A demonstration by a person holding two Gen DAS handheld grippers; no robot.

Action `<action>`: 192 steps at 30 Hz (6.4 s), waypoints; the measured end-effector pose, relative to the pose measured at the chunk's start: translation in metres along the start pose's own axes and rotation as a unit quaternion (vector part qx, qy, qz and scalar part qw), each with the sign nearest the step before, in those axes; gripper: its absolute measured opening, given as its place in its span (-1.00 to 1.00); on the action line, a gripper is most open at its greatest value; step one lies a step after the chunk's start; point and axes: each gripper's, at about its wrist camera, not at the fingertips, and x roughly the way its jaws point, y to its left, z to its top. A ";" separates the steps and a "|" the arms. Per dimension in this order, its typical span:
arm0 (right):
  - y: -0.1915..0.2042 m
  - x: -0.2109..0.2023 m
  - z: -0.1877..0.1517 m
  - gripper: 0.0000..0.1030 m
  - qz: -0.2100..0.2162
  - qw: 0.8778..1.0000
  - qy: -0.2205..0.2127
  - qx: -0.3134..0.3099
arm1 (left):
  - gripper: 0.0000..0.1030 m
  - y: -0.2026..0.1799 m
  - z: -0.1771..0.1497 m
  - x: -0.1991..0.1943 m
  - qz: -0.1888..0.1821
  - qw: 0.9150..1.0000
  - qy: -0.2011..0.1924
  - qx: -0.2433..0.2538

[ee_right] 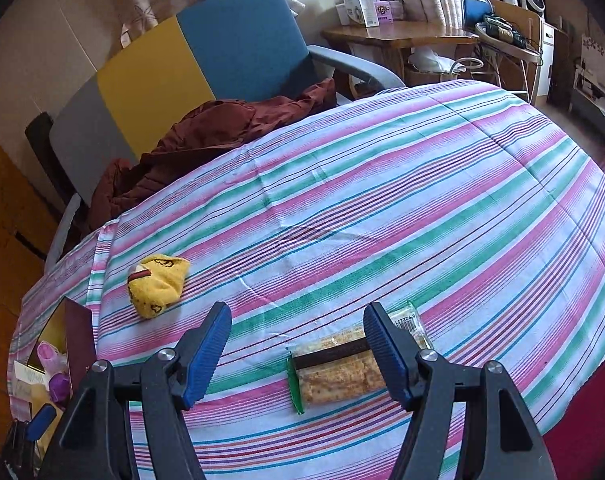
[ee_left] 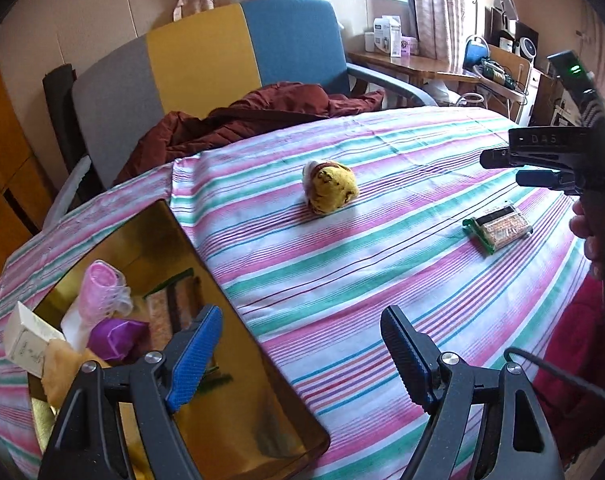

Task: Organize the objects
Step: 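Grasp the small yellow plush toy with the left tool, then grasp the last cracker pack with the right tool while the left tool holds the plush, then carry the plush toy and cracker pack over the gold tray with both tools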

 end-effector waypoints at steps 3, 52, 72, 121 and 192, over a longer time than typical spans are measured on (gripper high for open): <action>-0.002 0.003 -0.001 0.35 0.000 1.000 0.008 0.005 | 0.59 -0.004 0.006 0.009 -0.002 1.000 0.009 -0.002; -0.072 0.022 0.002 0.36 -0.012 0.984 0.046 0.169 | -0.21 -0.053 0.066 0.131 -0.049 0.994 0.098 -0.023; -0.069 0.047 -0.011 0.48 0.133 0.963 0.135 0.191 | -0.18 -0.070 -0.035 0.041 -0.084 0.993 0.038 0.068; 0.044 0.084 -0.012 -0.03 -0.059 0.974 0.129 -0.174 | -0.25 -0.056 -0.028 0.032 -0.094 0.995 0.004 0.035; 0.255 -0.011 -0.138 -0.02 0.214 0.931 0.079 -0.287 | -0.20 0.134 -0.110 -0.052 -0.006 0.980 -0.012 -0.197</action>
